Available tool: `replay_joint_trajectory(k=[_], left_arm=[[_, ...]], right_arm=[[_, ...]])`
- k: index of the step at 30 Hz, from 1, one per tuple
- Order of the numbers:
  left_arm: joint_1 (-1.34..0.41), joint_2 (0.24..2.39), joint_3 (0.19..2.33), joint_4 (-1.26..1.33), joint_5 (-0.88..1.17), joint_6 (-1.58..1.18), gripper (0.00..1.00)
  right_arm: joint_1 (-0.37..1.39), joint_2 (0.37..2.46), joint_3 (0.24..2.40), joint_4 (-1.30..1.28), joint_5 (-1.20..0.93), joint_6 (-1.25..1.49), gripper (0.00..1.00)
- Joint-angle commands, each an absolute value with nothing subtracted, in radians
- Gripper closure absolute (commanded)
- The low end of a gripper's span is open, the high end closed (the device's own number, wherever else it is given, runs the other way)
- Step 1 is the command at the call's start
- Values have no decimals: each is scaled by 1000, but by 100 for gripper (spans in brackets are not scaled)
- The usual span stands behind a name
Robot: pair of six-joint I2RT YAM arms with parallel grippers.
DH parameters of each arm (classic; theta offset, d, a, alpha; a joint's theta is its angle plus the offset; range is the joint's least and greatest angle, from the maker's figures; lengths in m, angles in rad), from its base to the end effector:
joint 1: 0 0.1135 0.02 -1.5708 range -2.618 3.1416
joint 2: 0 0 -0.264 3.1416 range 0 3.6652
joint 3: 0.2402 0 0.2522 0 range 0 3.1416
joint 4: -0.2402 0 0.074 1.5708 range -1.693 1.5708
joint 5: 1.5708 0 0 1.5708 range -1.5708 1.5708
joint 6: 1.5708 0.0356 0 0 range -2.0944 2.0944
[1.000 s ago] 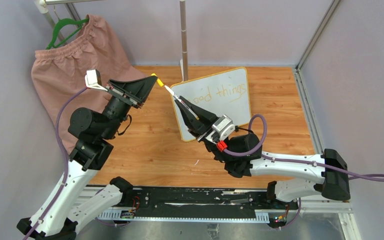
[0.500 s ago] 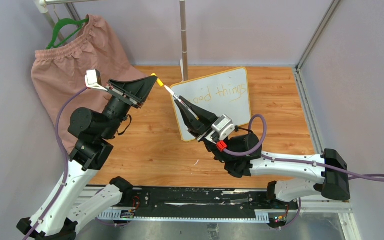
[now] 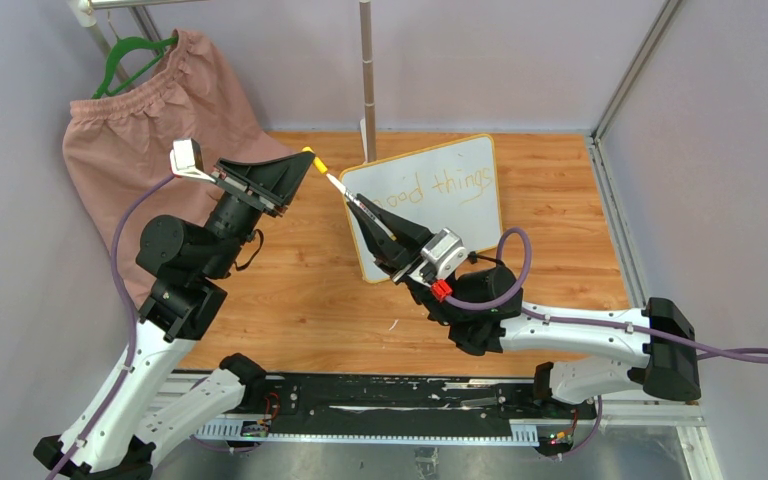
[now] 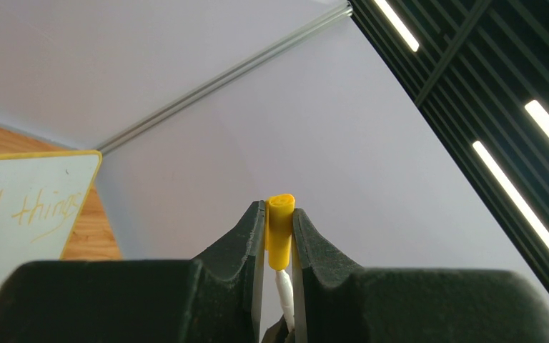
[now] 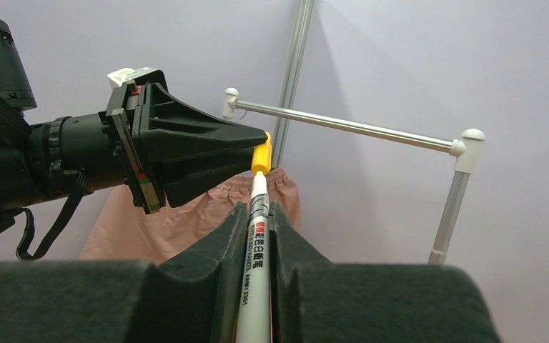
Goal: Write a sentence on the whiteboard
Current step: Close the whiteboard marker at the center of the board.
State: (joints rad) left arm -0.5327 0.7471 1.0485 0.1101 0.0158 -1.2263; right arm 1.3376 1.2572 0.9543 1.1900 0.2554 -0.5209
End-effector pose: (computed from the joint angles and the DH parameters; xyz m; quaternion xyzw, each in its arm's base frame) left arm 0.1228 -0.0730 0.4667 -0.1799 0.5174 -0.6473 0.5300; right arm 0.0685 0.2497 0.4329 -0.1946 0.2951 0.3319 0.8746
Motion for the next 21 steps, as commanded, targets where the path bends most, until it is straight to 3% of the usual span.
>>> replay_joint_trajectory(k=[1, 21], left_arm=[[-541, 740, 1062, 136, 24, -1218, 100], [-546, 732, 1040, 134, 54, -1235, 100]], right_arm=[[1350, 1239, 960, 1213, 247, -506, 100], [1350, 1276, 997, 1237, 247, -516, 100]])
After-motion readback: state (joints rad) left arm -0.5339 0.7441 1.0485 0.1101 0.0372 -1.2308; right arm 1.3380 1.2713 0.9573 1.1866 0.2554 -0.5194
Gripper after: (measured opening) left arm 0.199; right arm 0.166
